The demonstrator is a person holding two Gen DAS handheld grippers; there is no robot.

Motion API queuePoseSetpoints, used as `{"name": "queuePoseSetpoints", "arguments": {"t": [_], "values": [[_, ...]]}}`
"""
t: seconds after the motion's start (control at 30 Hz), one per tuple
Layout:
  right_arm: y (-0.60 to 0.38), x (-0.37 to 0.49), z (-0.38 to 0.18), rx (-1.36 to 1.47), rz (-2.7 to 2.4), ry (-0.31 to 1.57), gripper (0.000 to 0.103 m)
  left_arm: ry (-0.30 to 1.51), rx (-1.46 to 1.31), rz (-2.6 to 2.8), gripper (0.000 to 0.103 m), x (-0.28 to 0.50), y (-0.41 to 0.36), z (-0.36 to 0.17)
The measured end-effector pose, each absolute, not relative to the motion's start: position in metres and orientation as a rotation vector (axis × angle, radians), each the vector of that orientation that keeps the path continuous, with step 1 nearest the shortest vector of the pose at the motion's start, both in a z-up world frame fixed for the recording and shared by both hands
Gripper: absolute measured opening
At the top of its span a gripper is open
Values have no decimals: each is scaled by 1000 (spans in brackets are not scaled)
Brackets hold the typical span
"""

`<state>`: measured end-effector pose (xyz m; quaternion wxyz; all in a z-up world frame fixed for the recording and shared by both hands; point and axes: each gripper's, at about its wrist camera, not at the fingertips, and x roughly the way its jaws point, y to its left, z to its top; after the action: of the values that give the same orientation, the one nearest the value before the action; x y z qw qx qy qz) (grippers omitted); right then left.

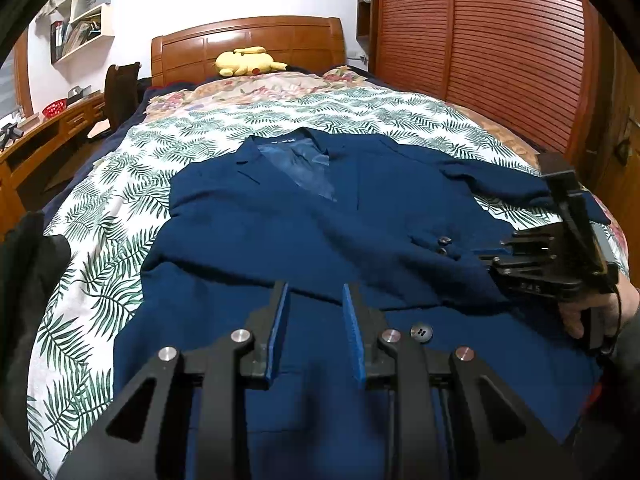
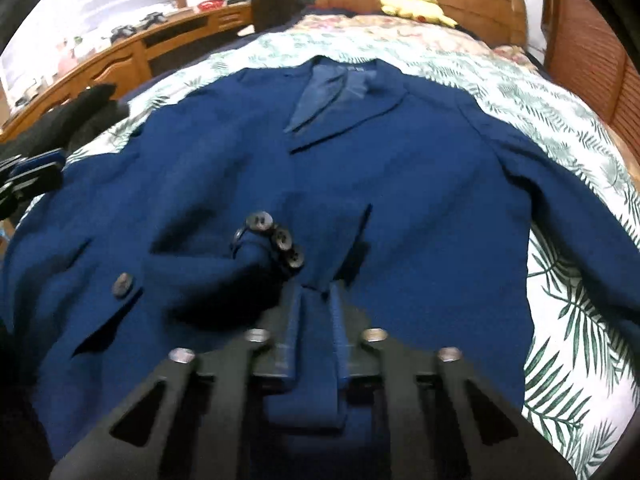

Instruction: Fold large clothes

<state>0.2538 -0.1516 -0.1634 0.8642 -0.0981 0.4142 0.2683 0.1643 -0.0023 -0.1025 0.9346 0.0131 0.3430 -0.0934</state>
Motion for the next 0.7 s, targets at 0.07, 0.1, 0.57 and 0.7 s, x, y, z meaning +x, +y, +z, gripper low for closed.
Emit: {"name": "queuePoseSetpoints", "arguments": {"t": [0.07, 0.1, 0.57, 0.7], "values": [[-156, 244, -156, -180, 585, 839, 4, 698, 25, -188, 25, 164, 0, -101], [-154, 240, -152, -176, 585, 826, 3, 696, 25, -187, 25, 164, 0, -100], [-183, 152, -74, -142, 452, 548, 0, 640, -2, -195, 25, 156, 12, -80], [-194, 134, -77, -106, 431, 563, 0, 639, -2, -196, 25, 152, 16, -80]]}}
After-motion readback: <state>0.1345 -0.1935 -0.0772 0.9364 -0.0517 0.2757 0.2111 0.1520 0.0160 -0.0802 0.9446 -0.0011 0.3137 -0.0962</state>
